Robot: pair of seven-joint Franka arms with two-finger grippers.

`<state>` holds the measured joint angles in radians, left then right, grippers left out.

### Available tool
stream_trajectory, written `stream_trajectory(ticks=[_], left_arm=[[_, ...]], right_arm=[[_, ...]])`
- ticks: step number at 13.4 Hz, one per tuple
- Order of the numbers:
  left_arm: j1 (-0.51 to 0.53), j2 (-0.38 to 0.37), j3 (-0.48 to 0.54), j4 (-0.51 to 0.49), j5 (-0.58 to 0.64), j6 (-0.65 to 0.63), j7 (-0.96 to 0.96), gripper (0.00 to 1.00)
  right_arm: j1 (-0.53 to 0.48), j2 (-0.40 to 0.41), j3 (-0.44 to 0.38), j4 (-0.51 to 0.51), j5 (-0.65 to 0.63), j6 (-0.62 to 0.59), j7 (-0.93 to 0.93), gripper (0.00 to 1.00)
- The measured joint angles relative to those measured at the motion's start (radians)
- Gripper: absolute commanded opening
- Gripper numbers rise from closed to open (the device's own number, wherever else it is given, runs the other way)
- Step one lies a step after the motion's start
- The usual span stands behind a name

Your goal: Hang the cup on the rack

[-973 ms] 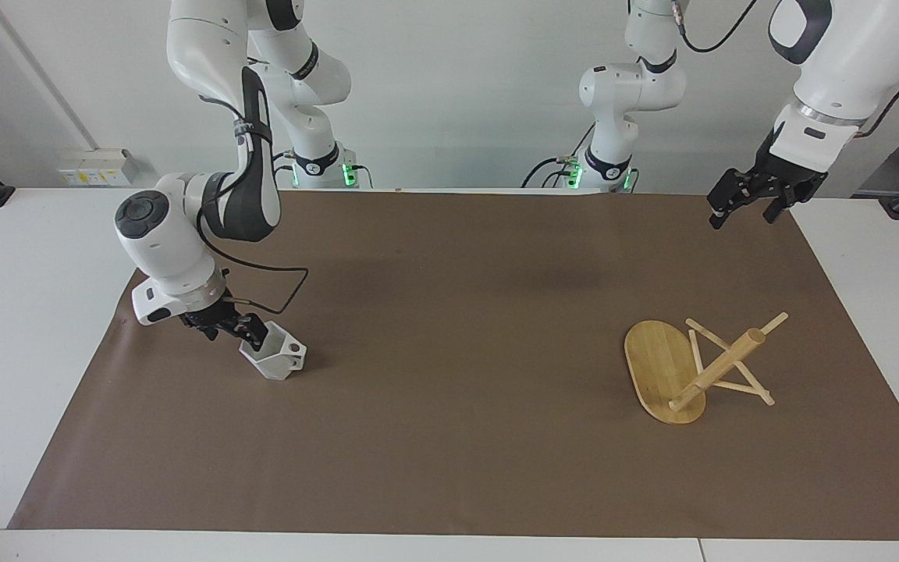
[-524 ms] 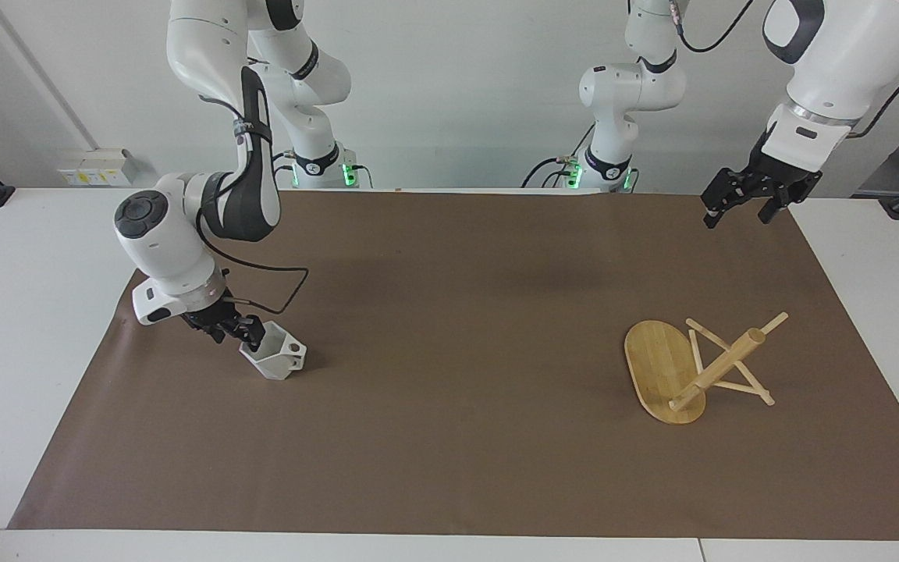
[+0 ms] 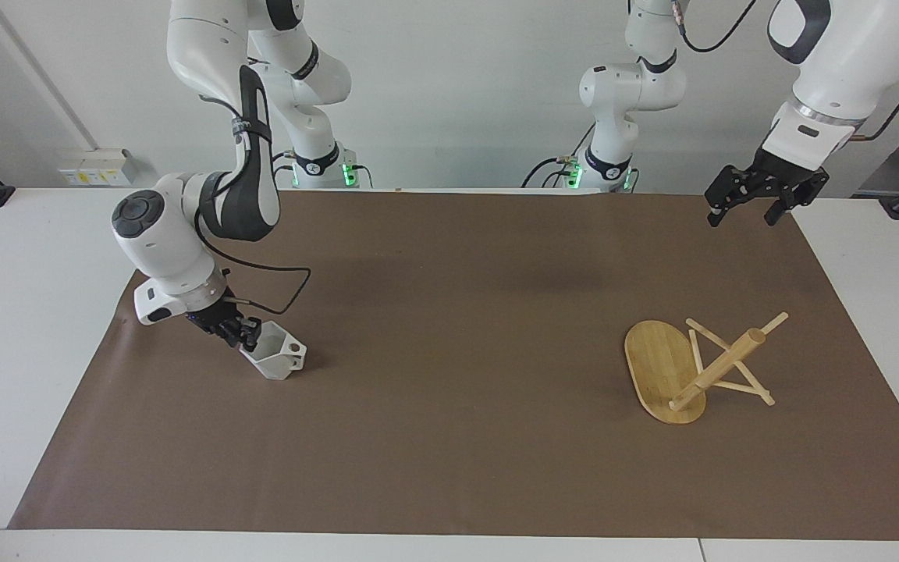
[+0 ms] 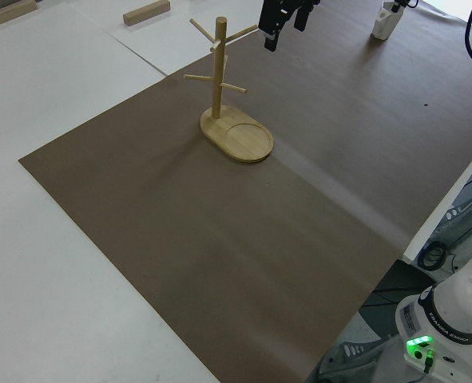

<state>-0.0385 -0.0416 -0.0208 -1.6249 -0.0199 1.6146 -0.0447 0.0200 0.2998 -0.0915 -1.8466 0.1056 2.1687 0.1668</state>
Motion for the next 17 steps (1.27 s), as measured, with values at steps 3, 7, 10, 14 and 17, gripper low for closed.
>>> stream_trajectory(ticks=[3,7,10,14,17], left_arm=[[0.001,0.000,0.000,-0.002,0.000,0.000,0.001,1.00],[0.003,0.000,0.000,-0.006,0.000,-0.020,0.001,1.00],[0.005,-0.001,0.003,-0.007,0.000,-0.022,0.001,1.00],[0.005,-0.008,0.003,-0.019,0.000,-0.022,0.001,1.00],[0.005,-0.018,0.003,-0.040,0.000,-0.021,-0.016,1.00]], right_arm=[[0.000,0.000,0.000,0.001,0.000,0.000,0.000,0.27],[0.000,0.000,0.000,0.001,0.001,0.000,0.000,0.17],[0.000,0.000,0.000,0.002,0.001,0.000,0.000,0.11],[0.000,0.000,0.000,0.005,0.001,0.000,0.000,0.00],[0.000,0.000,0.000,0.016,0.001,-0.001,0.000,0.00]])
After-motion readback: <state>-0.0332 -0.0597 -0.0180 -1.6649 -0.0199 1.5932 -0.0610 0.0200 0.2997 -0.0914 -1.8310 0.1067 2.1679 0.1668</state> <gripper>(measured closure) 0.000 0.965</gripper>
